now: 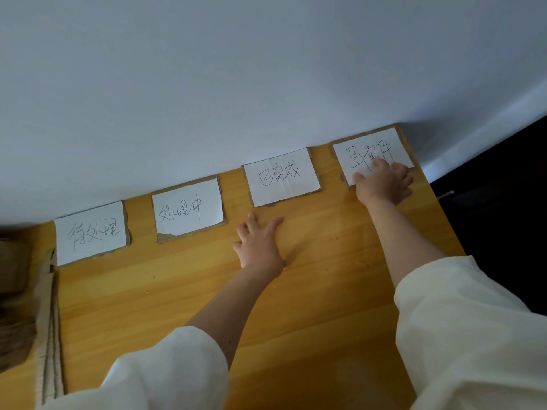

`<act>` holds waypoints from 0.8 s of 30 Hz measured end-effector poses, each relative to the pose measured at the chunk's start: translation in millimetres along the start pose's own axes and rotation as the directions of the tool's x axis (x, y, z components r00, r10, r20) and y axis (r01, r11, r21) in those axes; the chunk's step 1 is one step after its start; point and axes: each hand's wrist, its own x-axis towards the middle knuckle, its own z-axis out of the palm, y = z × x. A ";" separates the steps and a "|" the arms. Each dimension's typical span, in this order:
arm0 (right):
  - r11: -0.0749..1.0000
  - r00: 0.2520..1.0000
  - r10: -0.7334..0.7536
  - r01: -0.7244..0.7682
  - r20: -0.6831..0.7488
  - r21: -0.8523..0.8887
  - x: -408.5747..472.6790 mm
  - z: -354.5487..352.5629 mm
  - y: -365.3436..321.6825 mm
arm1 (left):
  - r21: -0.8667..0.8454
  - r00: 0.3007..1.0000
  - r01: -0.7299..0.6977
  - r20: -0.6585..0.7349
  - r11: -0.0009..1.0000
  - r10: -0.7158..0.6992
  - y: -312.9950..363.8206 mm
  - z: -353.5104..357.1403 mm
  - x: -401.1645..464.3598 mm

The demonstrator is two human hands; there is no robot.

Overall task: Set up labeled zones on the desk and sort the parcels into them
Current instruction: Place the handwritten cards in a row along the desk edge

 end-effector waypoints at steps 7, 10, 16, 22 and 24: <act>0.999 0.998 -0.014 0.016 0.061 -0.035 -1.5 -2.7 -2.1 | -0.027 0.998 -0.044 0.046 0.999 0.045 -9.7 -7.0 -3.4; 0.999 0.997 -0.031 0.030 0.073 0.018 -9.5 -5.6 -3.8 | -0.105 0.993 -0.062 0.091 0.993 0.072 -19.0 -12.3 -4.1; 0.977 0.988 -0.136 0.121 0.076 0.176 -60.6 -7.1 -19.0 | -0.476 0.990 -0.036 0.104 0.879 0.097 -50.0 -16.5 -20.8; 0.914 0.899 -0.306 0.185 0.313 0.362 -146.8 -1.6 -36.8 | -0.704 0.998 0.039 0.067 0.709 0.012 -101.2 4.4 -68.5; 0.895 0.840 -0.363 0.194 0.404 0.401 -181.6 0.2 -41.9 | -0.748 0.997 0.081 0.067 0.658 -0.047 -122.5 9.4 -88.9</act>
